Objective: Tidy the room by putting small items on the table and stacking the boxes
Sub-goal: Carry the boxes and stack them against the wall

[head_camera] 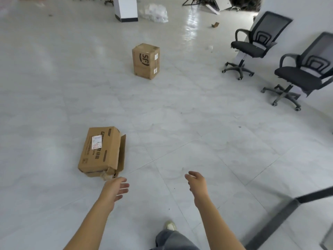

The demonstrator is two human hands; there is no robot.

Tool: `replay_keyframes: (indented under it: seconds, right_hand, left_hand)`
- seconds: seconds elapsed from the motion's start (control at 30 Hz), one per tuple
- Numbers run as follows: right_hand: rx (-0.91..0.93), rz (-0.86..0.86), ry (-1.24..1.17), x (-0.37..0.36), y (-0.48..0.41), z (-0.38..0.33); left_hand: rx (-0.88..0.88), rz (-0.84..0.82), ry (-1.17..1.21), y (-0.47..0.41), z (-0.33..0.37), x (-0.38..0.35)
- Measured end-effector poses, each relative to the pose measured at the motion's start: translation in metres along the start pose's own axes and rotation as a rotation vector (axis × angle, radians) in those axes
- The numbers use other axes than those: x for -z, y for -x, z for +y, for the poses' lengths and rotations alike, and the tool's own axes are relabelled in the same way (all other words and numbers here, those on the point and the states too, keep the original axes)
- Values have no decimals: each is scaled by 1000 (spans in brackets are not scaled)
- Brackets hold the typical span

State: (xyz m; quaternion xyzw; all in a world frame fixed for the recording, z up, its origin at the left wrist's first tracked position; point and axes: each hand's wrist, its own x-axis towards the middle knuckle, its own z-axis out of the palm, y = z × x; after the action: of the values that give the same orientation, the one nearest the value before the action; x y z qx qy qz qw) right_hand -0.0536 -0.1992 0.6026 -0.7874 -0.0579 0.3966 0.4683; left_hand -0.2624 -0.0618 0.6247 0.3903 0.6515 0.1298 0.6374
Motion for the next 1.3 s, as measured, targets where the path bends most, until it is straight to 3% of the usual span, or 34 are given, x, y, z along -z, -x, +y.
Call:
replay_keyframes:
  seconds: [0.17, 0.27, 0.43, 0.6, 0.87, 1.07, 1.17, 1.3]
  right_hand:
    - [41, -19, 0, 19, -74, -57]
    - [-16, -81, 49, 6, -102, -63]
    - [-31, -163, 151, -29, -153, -101]
    - [11, -140, 199, -69, -222, -168]
    - [29, -58, 179, -125, -318, -279]
    - [-30, -54, 226, -160, -366, -309]
    - [-60, -70, 259, -176, -407, -332]
    - [-15, -119, 220, -202, -474, -388]
  left_hand:
    - [-89, -68, -30, -26, 67, -74]
    - [-52, -84, -27, -43, 79, -92]
    - [66, 0, 108, -93, 111, -75]
    - [127, 19, 233, -178, 180, -49]
    - [0, 34, 262, -303, 335, -44]
    - [28, -42, 224, -352, 371, -70]
    - [123, -26, 207, -375, 384, -79]
    - [82, 69, 230, -419, 445, -78]
